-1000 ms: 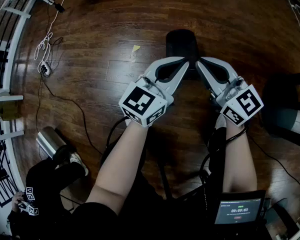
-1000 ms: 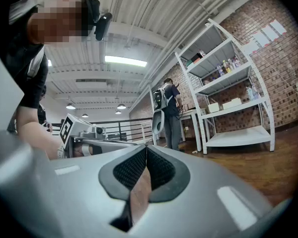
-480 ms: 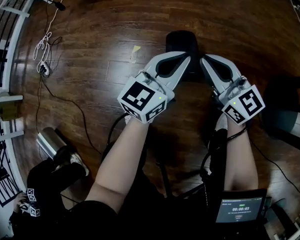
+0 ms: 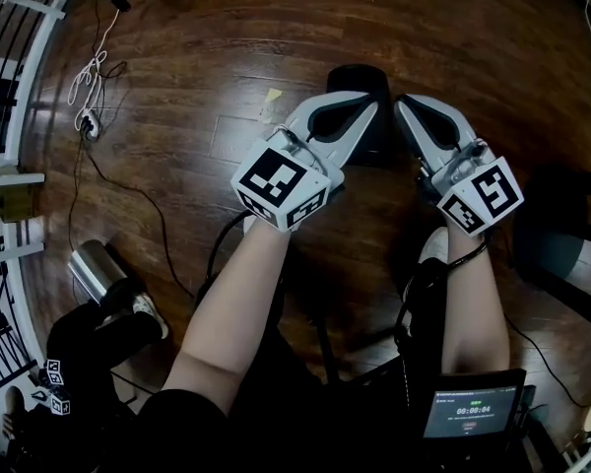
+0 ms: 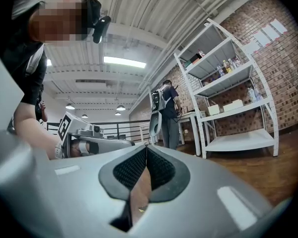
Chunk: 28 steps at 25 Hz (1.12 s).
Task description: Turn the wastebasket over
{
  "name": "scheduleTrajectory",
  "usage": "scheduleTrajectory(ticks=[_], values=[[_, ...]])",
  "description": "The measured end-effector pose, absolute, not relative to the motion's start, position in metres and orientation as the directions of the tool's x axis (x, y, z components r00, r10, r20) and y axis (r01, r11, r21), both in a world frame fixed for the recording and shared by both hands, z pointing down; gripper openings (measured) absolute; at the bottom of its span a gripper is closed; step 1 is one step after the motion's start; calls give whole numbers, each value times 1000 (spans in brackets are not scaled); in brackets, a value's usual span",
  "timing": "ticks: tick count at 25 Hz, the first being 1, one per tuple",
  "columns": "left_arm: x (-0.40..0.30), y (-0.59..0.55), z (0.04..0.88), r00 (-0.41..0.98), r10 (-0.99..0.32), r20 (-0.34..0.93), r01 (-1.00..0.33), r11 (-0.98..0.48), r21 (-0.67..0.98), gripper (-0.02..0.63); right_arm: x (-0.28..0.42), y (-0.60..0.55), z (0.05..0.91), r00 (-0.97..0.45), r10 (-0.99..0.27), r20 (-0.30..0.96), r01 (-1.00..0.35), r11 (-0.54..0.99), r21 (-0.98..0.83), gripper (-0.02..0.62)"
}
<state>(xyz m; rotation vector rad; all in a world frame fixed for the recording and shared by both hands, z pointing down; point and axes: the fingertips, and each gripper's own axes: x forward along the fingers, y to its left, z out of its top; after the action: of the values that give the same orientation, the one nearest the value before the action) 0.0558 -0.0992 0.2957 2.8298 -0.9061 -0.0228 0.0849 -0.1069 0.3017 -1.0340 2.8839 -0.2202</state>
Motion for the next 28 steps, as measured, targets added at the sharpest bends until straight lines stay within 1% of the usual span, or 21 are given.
scheduleTrajectory(ticks=[10,16,20,23,28], values=[[44,-122,297,801,-597,43,-596,-788,153,4,80,-130,307,-792,-611,12,-605,781,-155,11],[46,-107,304,825,-562,55,-565,-822,78,3,76,-123,317,-791,-610,51,-611,781,-128,12],[53,-106,294,835,-551,15,-550,-832,68,4,79,-123,344,-779,-613,131,-627,769,-129,12],[53,-108,296,832,-554,17,-554,-831,58,3,74,-123,370,-773,-609,180,-632,763,-136,12],[51,-113,302,815,-580,19,-579,-815,-16,3,66,-126,422,-760,-612,219,-650,728,-220,12]])
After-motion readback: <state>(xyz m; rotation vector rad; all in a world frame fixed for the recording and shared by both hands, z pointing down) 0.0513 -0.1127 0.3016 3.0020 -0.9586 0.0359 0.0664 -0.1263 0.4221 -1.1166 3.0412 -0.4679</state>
